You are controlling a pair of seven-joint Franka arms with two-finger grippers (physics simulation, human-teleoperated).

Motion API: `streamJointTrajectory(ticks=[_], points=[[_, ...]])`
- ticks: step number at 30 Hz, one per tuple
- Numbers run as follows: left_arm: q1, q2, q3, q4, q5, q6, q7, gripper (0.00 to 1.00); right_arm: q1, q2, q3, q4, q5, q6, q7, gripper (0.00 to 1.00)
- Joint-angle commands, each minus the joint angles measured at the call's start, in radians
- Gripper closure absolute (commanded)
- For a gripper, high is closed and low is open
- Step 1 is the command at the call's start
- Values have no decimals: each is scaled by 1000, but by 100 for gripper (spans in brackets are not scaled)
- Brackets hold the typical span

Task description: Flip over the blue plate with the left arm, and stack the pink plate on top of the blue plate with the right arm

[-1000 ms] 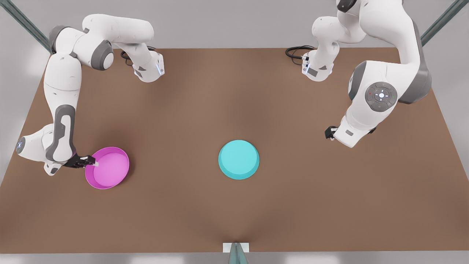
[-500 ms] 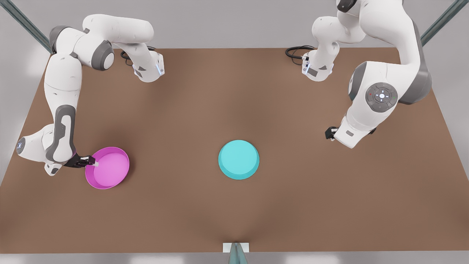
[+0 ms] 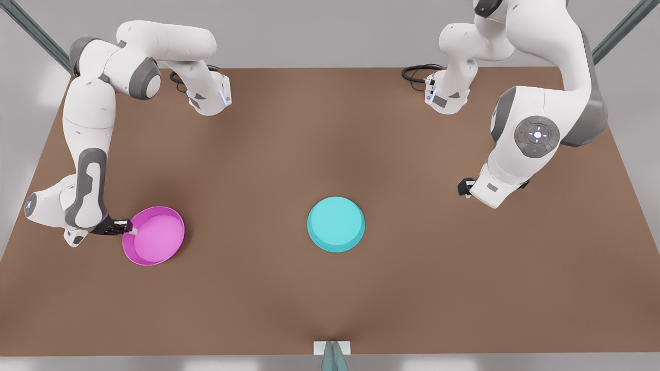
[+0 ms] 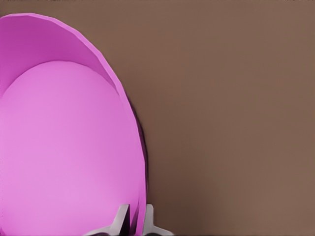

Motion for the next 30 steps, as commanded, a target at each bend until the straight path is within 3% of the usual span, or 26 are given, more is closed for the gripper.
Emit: streamJointTrajectory(ticks=[1, 16, 20, 30], points=[[0, 0, 0, 0, 0, 0, 0, 0, 0, 0, 1, 0, -12, 7, 5, 79], [2, -9, 11, 2, 0, 0, 15, 0, 12, -59, 27, 0, -5, -119, 109, 79], [6, -6, 12, 2, -1, 3, 17, 0, 34, -141, 99, -39, -5, -159, 201, 79], [14, -2, 12, 2, -1, 11, 17, 0, 313, -234, 148, -57, 0, -137, 435, 79]])
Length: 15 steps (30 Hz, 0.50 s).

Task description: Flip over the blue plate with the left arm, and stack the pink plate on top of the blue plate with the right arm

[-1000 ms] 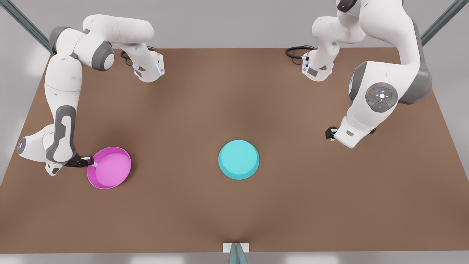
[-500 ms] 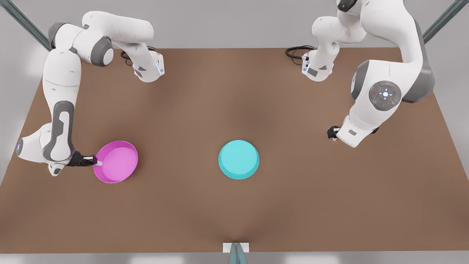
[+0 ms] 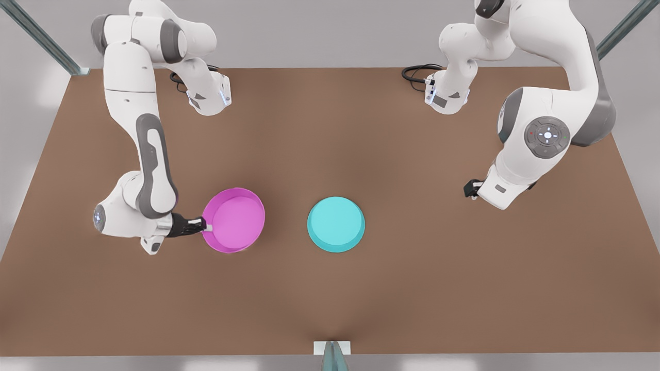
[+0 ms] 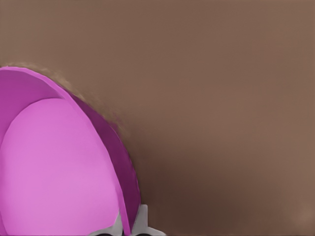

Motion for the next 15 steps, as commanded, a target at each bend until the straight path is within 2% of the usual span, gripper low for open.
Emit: streamJointTrajectory(ticks=[1, 2, 5, 15], points=[[0, 0, 0, 0, 0, 0, 0, 0, 12, 0, 0, -2, 1, 5, 4, 79], [1, 1, 0, 0, 0, 3, 0, 0, 42, 1, 2, -6, 12, 51, 21, 79], [0, 1, 0, 0, 0, 5, 0, 0, 104, 2, 111, -3, 15, 189, 219, 79], [1, 0, 38, 0, -11, 0, 2, 0, 286, 0, 145, -22, 61, 365, 418, 79]])
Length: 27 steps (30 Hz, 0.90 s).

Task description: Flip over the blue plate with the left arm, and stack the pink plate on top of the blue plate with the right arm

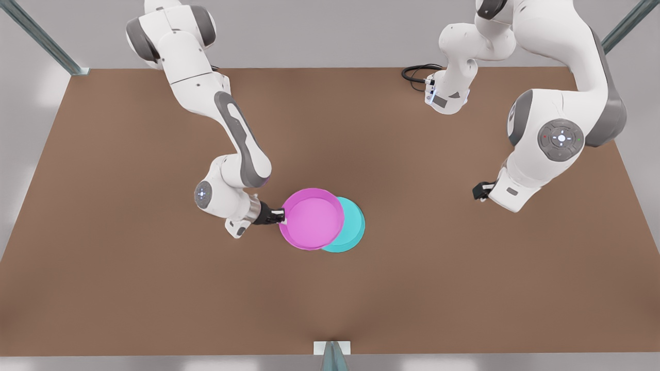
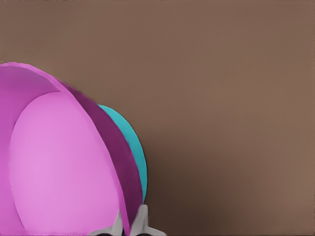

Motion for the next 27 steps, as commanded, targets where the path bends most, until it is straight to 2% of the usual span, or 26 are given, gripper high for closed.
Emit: streamJointTrajectory(ticks=[1, 8, 17, 19, 20, 21, 27], points=[[0, 0, 0, 0, -1, 0, 0, 0, 4, 0, 0, -2, -6, 9, 11, 79], [2, 4, 5, 0, -1, 8, 0, 0, 112, 64, 0, 33, 65, 128, 86, 79], [4, 10, 13, 0, -1, 11, 0, 0, 103, 55, -8, 42, 51, 124, 134, 79], [4, 10, 13, 0, -1, 11, 0, 0, 100, 55, -8, 42, 51, 124, 134, 19], [4, 10, 13, 0, -1, 11, 0, 0, 100, 55, -8, 44, 51, 126, 134, 5], [4, 10, 13, 0, -1, 11, 0, 0, 101, 55, -8, 44, 51, 129, 134, 0], [4, 12, 14, 0, -1, 17, 0, 0, 98, 34, -22, 44, 51, 118, 129, 0]])
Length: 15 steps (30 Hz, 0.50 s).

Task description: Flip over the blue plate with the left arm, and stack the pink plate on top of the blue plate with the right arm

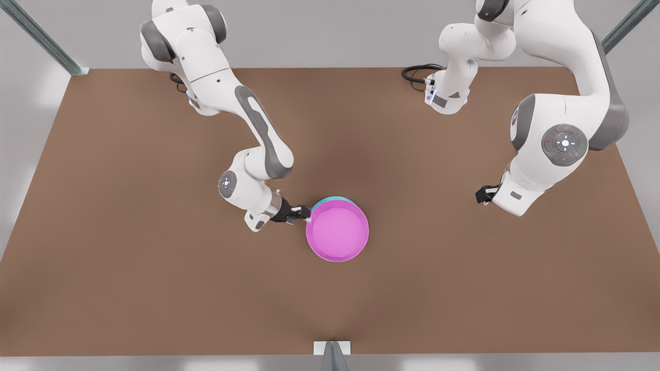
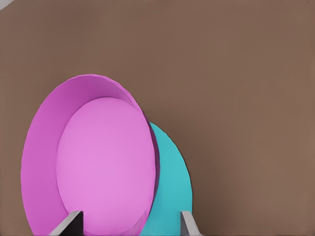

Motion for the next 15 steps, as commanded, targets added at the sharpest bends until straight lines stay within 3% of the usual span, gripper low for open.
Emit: streamJointTrajectory(ticks=[1, 5, 8, 9, 10, 11, 13, 15], points=[[0, 0, 0, 0, 0, 0, 0, 0, 0, -9, -9, -8, 0, 0, -14, 0], [-2, 0, 0, 0, 0, 0, 0, 0, -83, -168, -83, -51, -24, -97, -23, 0], [-5, 5, -6, 0, -10, -8, 0, 0, -316, -289, -77, -41, -358, -373, -23, 0], [-8, 1, -9, 0, -56, -8, 0, 0, -377, -325, -61, -4, -555, -476, -23, 0], [-14, 3, -17, 2, -78, -9, 2, 0, -514, -334, 49, 65, -733, -600, -19, 0], [-18, 5, -20, 2, -106, -9, 2, 0, -603, -384, 81, 75, -769, -651, -22, 0], [-18, 6, -44, 15, -107, -9, 20, 0, -629, -384, 74, 206, -911, -772, 11, 0], [-18, 5, -44, 20, -107, -9, 46, 0, -681, -389, 80, 240, -900, -807, 9, 0]])
